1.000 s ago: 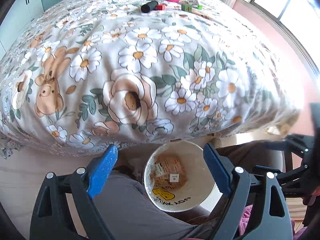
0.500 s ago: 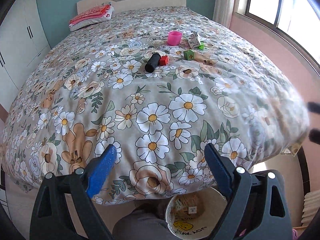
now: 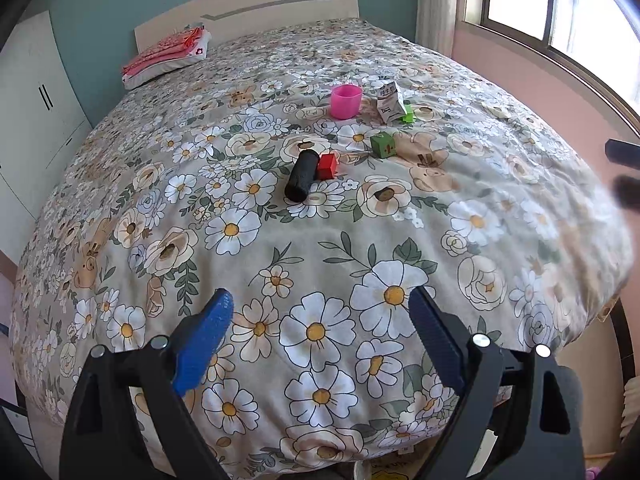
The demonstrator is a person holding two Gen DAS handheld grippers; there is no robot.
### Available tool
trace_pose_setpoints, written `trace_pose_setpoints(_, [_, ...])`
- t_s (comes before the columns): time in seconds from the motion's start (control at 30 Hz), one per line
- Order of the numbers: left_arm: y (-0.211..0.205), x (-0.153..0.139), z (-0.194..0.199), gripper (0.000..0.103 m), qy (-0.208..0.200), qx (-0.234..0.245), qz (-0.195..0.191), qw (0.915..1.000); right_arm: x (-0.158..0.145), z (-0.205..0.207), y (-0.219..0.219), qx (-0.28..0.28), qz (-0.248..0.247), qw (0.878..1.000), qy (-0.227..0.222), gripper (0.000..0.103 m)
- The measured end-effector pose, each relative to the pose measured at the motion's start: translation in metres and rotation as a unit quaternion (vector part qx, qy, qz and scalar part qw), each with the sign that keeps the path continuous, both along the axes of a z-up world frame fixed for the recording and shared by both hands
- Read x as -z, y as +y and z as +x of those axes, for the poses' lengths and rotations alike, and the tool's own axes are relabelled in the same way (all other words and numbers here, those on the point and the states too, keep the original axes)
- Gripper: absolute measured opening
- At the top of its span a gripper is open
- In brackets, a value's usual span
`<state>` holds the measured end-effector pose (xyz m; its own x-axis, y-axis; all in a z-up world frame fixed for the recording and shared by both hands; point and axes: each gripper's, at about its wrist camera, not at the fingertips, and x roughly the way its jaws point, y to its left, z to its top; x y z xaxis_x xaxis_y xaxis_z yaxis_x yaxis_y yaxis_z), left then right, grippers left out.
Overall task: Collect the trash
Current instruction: 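Grasp the black foam tube with left tool while right tool grasps the green block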
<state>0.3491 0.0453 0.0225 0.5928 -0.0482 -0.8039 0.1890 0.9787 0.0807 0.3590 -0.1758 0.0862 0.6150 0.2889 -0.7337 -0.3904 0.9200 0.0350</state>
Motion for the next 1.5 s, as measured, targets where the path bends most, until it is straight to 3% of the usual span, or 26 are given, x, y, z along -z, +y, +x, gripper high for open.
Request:
trace_pose_setpoints(0.2, [0.004, 0.01, 0.044, 0.091, -0.004, -0.008, 0.006, 0.9999, 0.018, 0.055, 0.013, 0.019, -0.004, 1.0, 0.022, 0.076])
trace_pose_setpoints(0.53, [0.01, 0.069, 0.122, 0.091, 0.038, -0.023, 0.016, 0.9989, 0.083, 0.154, 0.033, 0.042, 0.003, 0.995, 0.095, 0.076])
trace_pose_setpoints(0.73, [0.01, 0.094, 0.163, 0.091, 0.042, -0.024, 0.021, 0.9986, 0.126, 0.21, 0.043, 0.063, -0.035, 0.993, 0.097, 0.076])
trace_pose_setpoints(0.87, [0.015, 0.107, 0.186, 0.09, 0.052, -0.023, 0.003, 0.9984, 0.149, 0.244, 0.048, 0.068, -0.046, 0.992, 0.096, 0.076])
trace_pose_setpoints(1.0, [0.019, 0.119, 0.203, 0.081, 0.058, -0.026, -0.016, 0.9979, 0.17, 0.272, 0.052, 0.072, -0.05, 0.991, 0.105, 0.076])
trace_pose_setpoints(1.23, [0.015, 0.127, 0.223, 0.079, 0.048, -0.01, -0.028, 0.9984, 0.191, 0.297, 0.057, 0.073, -0.042, 0.99, 0.113, 0.076])
trace_pose_setpoints(1.37, [0.012, 0.128, 0.232, 0.072, 0.046, -0.01, -0.032, 0.9984, 0.194, 0.305, 0.064, 0.07, -0.05, 0.991, 0.103, 0.075])
trace_pose_setpoints(1.47, [0.01, 0.129, 0.235, 0.065, 0.053, -0.02, -0.037, 0.9977, 0.197, 0.31, 0.067, 0.071, -0.056, 0.99, 0.107, 0.065])
trace_pose_setpoints(1.5, [0.009, 0.129, 0.235, 0.059, 0.056, -0.023, -0.041, 0.9973, 0.197, 0.311, 0.068, 0.072, -0.062, 0.99, 0.106, 0.057])
